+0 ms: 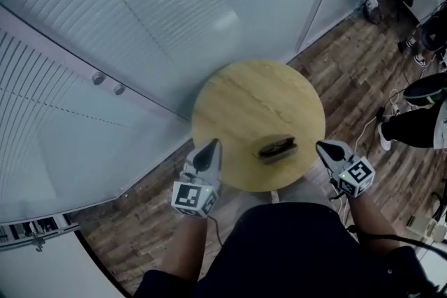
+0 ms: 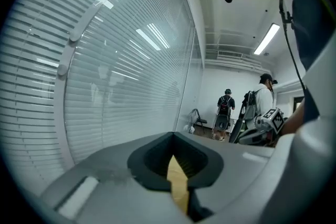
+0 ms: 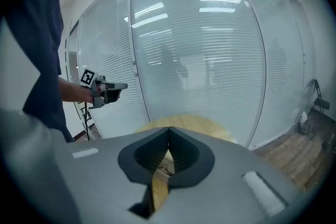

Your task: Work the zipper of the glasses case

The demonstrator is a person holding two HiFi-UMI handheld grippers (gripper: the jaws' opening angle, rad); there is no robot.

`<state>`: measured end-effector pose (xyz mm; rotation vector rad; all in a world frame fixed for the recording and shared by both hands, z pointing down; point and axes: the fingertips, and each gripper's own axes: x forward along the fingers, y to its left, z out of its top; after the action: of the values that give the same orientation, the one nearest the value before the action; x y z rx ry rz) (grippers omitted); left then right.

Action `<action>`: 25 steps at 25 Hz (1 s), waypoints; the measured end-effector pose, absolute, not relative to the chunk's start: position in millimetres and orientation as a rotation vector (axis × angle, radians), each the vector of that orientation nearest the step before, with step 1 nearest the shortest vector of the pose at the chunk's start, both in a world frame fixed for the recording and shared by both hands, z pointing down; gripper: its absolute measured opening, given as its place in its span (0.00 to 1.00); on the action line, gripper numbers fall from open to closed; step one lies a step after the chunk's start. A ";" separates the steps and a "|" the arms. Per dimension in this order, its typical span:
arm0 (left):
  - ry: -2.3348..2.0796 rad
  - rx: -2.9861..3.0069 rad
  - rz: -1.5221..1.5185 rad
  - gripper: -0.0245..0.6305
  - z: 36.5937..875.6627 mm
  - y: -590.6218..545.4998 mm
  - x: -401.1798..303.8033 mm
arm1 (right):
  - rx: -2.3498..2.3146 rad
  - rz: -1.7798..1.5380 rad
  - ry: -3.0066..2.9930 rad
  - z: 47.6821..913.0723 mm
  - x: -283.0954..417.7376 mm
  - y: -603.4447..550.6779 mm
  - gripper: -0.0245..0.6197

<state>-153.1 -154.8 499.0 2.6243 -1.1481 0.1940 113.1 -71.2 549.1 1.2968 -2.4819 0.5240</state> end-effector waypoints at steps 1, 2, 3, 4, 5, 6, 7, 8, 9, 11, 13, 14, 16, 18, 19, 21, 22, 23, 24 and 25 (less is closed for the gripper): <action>-1.178 2.608 0.212 0.04 504.2 -160.6 -156.8 | 1.262 0.517 -2.466 559.0 111.6 -77.0 0.05; -1.213 2.592 0.218 0.04 508.0 -165.0 -160.6 | 1.218 0.480 -2.454 567.9 111.4 -80.8 0.05; -1.244 2.578 0.208 0.04 510.3 -167.1 -163.2 | 1.173 0.432 -2.440 575.8 112.5 -82.5 0.05; -1.267 2.568 0.183 0.04 512.0 -167.1 -163.7 | 1.122 0.387 -2.424 583.5 114.4 -82.5 0.10; -1.280 2.559 0.147 0.04 513.0 -165.6 -162.3 | 1.068 0.353 -2.411 590.4 115.2 -81.8 0.22; -1.282 2.553 0.108 0.04 513.0 -163.1 -159.7 | 1.011 0.320 -2.408 594.7 113.1 -81.6 0.40; -1.278 2.553 0.075 0.04 512.1 -159.6 -156.1 | 0.952 0.281 -2.420 596.2 107.6 -81.2 0.47; -1.270 2.561 0.058 0.04 511.9 -155.2 -151.6 | 0.893 0.234 -2.440 596.4 100.5 -79.8 0.48; -1.263 2.574 0.061 0.04 514.1 -150.3 -146.5 | 0.837 0.190 -2.458 597.3 93.9 -77.2 0.49; -1.281 2.559 0.094 0.04 524.6 -142.4 -138.4 | 0.755 0.147 -2.474 605.4 86.3 -72.7 0.52; -1.311 2.500 0.145 0.04 539.3 -136.4 -134.9 | 0.695 0.158 -2.466 620.0 82.8 -71.1 0.52; -1.309 2.484 0.176 0.04 545.0 -133.3 -132.7 | 0.664 0.162 -2.456 627.7 81.2 -70.0 0.53; -1.283 2.493 0.231 0.04 547.9 -128.3 -128.0 | 0.603 0.171 -2.436 641.9 77.6 -67.8 0.55; -1.269 2.517 0.262 0.04 547.4 -127.3 -128.7 | 0.575 0.205 -2.437 652.2 73.5 -70.7 0.57; -1.271 2.518 0.272 0.04 548.2 -128.2 -130.7 | 0.571 0.226 -2.440 655.8 71.9 -73.3 0.59; -1.290 2.511 0.284 0.04 549.8 -132.4 -133.1 | 0.557 0.245 -2.438 663.6 72.0 -77.1 0.61; -1.303 2.515 0.282 0.04 549.4 -135.5 -132.5 | 0.544 0.241 -2.439 669.4 73.7 -77.3 0.63; -1.320 2.520 0.274 0.04 548.5 -138.5 -131.5 | 0.521 0.233 -2.434 677.0 76.3 -75.3 0.64; -1.342 2.517 0.259 0.04 547.4 -141.1 -131.1 | 0.490 0.224 -2.423 685.6 79.3 -71.3 0.66; -1.365 2.502 0.239 0.04 545.6 -143.6 -131.5 | 0.453 0.214 -2.408 693.9 81.9 -66.4 0.67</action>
<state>-131.5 -143.6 545.6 2.5019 -1.3651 0.2389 81.9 -66.4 693.9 0.4535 -2.4081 0.2137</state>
